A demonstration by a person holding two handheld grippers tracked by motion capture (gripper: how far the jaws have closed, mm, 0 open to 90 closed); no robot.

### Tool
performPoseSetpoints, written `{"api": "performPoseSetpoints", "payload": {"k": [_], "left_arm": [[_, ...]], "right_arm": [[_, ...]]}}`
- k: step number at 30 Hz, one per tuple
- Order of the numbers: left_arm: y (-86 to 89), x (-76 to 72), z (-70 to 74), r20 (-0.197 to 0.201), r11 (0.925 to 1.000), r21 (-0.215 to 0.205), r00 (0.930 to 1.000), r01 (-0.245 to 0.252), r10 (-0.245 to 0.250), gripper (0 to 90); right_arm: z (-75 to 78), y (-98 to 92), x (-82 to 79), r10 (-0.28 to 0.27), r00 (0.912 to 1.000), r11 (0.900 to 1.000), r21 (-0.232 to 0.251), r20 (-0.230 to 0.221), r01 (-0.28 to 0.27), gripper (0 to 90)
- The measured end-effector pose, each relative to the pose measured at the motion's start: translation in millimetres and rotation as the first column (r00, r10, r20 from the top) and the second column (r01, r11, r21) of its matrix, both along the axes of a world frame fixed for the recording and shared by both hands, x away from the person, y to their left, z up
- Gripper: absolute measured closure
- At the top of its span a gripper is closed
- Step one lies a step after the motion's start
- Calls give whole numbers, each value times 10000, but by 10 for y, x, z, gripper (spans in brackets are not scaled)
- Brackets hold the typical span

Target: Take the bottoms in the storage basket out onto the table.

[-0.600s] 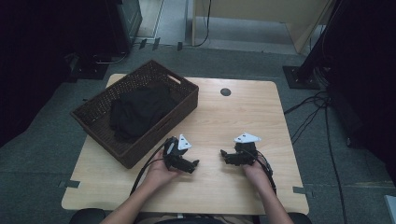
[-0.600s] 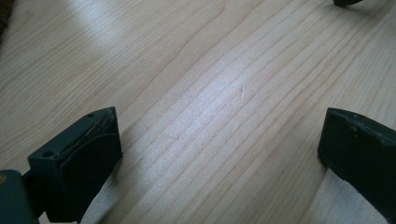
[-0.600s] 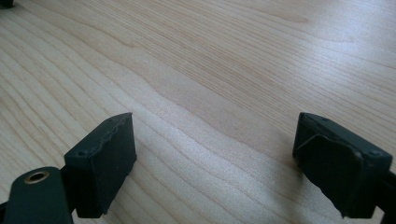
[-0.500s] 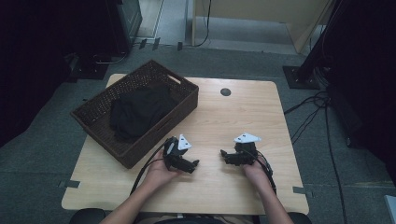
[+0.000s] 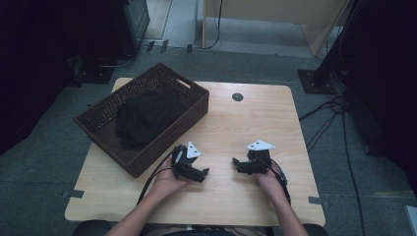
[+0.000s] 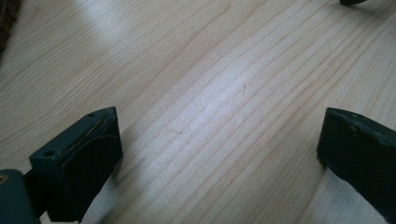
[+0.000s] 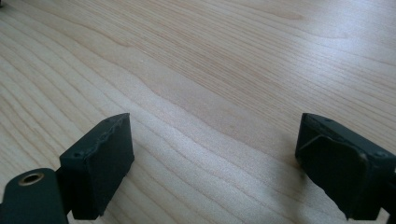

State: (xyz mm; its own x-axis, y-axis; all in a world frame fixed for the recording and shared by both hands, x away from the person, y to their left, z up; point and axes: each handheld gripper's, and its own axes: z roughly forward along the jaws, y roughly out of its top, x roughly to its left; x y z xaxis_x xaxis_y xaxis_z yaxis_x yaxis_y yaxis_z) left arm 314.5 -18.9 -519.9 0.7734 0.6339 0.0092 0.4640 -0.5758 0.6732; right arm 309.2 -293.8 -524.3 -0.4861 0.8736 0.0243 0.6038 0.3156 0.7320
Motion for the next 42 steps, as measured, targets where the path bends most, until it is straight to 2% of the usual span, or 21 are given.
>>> {"api": "performPoseSetpoints", "payload": {"k": [1,2,3,5,6,8,10,13,17,18,19,21,22,25,28,33,39,42], "left_arm": [[-1,-2,14,-30,10000,52,10000,-9,9,12],[9,-12,35,-30,10000,2,10000,44,-44,50],[23,-13,48,-29,9999,1,9999,130,-130,164],[40,-4,67,-281,9998,-92,9995,163,-166,167],[64,13,96,-603,9995,-225,9979,213,-227,182],[80,18,115,-746,9992,-315,9969,235,-258,256],[97,20,151,-822,9989,-412,9963,211,-244,255],[116,10,224,-678,9985,-310,9966,453,-473,263],[126,-17,326,-945,9942,-137,9897,1066,-1074,299],[127,-33,407,-1025,9923,-150,9870,1226,-1235,297],[127,-33,407,-1025,9923,-150,9870,1226,-1235,298],[152,-50,526,-956,9908,-436,9867,1281,-1318,302],[152,-50,526,-956,9908,-436,9867,1281,-1318,302],[215,-43,664,-1003,9899,-559,9857,1300,-1351,302],[240,-36,737,-989,9916,-466,9872,1208,-1249,301],[288,-30,973,-757,9946,-336,9921,981,-1004,299],[340,-21,1219,-412,9931,-396,9929,1103,-1119,299],[378,2,1284,-307,9928,-562,9937,1059,-1078,303]], "right_arm": [[0,0,0,0,10000,10000,0,0,0,111],[0,0,-1,-4,10000,10000,4,2,4,111],[0,-2,-3,9,10000,10000,-8,10,-9,111],[0,-2,-3,6,10000,10000,-5,10,-6,111],[0,-2,-3,5,10000,10000,-5,11,-5,111],[0,-2,-3,0,10000,10000,-8,11,0,111],[0,-2,-3,6,10000,10000,-9,11,-6,111],[0,-2,-3,5,10000,10000,-8,12,-5,111],[0,-1,-4,-10,10000,10000,-3,-2,10,111],[0,-1,-4,-11,10000,10000,-3,-1,11,111],[0,-1,-4,-11,10000,10000,-3,-1,11,111],[0,-2,-3,-2,10000,10000,-18,0,2,111],[0,-2,-3,-2,10000,10000,-18,0,2,111],[0,-2,-4,8,10000,10000,-22,3,-8,111],[0,-2,-4,7,10000,10000,-21,3,-7,111],[-1,-3,-4,28,10000,10000,-26,9,-28,112],[-1,-2,-4,12,10000,10000,-13,20,-12,112],[-1,3,-9,51,10000,10000,6,7,-51,112]]}}
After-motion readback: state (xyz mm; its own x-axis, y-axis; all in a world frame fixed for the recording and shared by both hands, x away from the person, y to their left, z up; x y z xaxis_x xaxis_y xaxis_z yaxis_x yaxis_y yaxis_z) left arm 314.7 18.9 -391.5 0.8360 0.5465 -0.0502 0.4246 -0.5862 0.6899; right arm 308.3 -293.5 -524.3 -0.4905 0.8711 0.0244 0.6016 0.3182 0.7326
